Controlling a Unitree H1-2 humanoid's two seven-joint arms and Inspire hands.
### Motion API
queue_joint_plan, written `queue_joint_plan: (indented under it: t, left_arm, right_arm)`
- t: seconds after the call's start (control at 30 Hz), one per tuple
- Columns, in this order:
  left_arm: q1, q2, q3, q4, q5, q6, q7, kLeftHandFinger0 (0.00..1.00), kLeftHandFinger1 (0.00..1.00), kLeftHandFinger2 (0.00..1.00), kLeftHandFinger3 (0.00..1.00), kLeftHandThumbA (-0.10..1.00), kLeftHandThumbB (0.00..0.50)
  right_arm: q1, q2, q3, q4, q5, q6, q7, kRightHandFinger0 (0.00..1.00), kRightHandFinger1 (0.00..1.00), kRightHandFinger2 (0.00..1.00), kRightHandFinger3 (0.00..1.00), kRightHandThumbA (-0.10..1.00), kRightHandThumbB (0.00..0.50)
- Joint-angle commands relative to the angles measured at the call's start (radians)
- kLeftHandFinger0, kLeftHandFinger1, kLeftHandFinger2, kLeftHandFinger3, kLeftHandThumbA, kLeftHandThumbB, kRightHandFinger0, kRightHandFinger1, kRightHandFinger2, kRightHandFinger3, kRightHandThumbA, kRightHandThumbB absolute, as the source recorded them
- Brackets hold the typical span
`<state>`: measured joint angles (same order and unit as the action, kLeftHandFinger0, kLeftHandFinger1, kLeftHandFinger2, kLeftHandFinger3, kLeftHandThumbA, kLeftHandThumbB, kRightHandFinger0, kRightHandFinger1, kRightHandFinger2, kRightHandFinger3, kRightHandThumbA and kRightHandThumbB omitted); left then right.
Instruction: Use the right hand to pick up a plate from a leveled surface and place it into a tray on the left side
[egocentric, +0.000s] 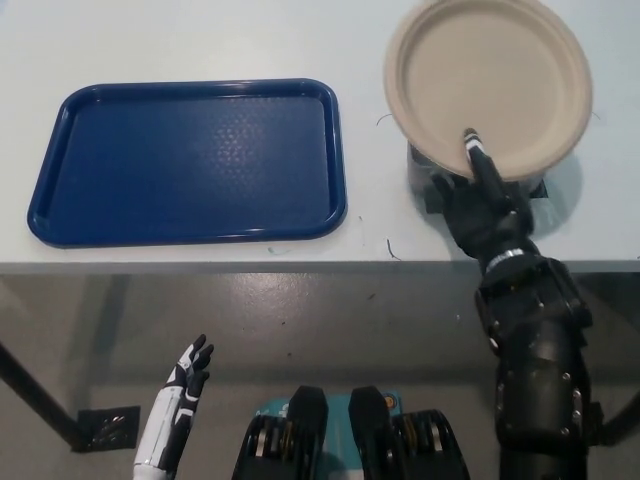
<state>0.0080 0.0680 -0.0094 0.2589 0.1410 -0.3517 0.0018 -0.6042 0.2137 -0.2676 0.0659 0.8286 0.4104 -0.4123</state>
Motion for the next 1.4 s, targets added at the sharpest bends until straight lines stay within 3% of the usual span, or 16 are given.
queue_joint_plan:
  t: [0.0,0.1,0.27,0.37,0.83,0.9,1.0,1.2,1.3,1.37]
  left_arm:
    - [-0.024,0.014,-0.003,-0.024,-0.007,-0.025,-0.002,1.00,1.00,1.00,1.00,1.00,0.067]
    - [-0.025,0.015,-0.003,-0.030,-0.015,-0.016,-0.007,1.00,1.00,1.00,1.00,1.00,0.060]
    - [-0.027,0.017,-0.004,-0.027,-0.015,-0.020,-0.006,1.00,1.00,1.00,1.00,1.00,0.065]
    - [-0.020,0.015,-0.008,-0.027,-0.015,-0.021,-0.007,1.00,1.00,1.00,1.00,1.00,0.062]
    - [-0.022,0.021,-0.019,-0.033,-0.004,-0.009,-0.010,1.00,1.00,1.00,1.00,1.00,0.099]
    - [-0.021,0.022,-0.022,-0.037,-0.006,-0.004,-0.014,1.00,1.00,1.00,1.00,1.00,0.094]
    - [-0.022,0.021,-0.027,-0.044,-0.007,0.007,-0.017,1.00,1.00,1.00,1.00,1.00,0.090]
    - [-0.023,0.026,-0.039,-0.055,0.011,0.022,-0.014,1.00,1.00,1.00,1.00,1.00,0.111]
    - [-0.027,0.024,-0.041,-0.054,0.001,0.025,-0.015,1.00,1.00,1.00,1.00,1.00,0.118]
    - [-0.027,0.023,-0.042,-0.060,-0.002,0.034,-0.015,1.00,1.00,1.00,1.00,1.00,0.120]
  right_arm:
    - [-0.074,0.017,0.025,0.007,-0.045,0.002,0.011,0.00,0.15,0.57,0.64,-0.09,0.000]
    - [-0.092,0.016,0.032,0.036,-0.053,-0.005,0.028,0.00,0.14,0.56,0.63,-0.07,0.000]
    - [-0.159,0.024,0.064,0.106,-0.089,-0.002,0.045,0.00,0.19,0.59,0.73,0.03,0.000]
    - [-0.203,0.032,0.083,0.171,-0.108,0.008,0.044,0.00,0.21,0.63,0.77,-0.05,0.000]
    - [-0.486,0.107,0.097,0.660,-0.212,-0.125,0.083,0.00,0.15,0.64,0.64,-0.10,0.000]
    - [-0.534,0.115,0.098,0.754,-0.235,-0.170,0.088,0.00,0.09,0.55,0.48,-0.09,0.000]
    - [-0.581,0.115,0.077,0.859,-0.241,-0.225,0.097,0.00,0.06,0.52,0.45,-0.10,0.000]
    - [-0.675,0.108,0.039,1.069,-0.256,-0.316,0.117,0.00,0.08,0.57,0.55,-0.10,0.000]
    - [-0.718,0.103,0.033,1.156,-0.272,-0.330,0.107,0.00,0.15,0.65,0.66,-0.08,0.000]
    - [-0.736,0.101,0.034,1.192,-0.285,-0.337,0.112,0.00,0.21,0.73,0.79,-0.05,0.000]
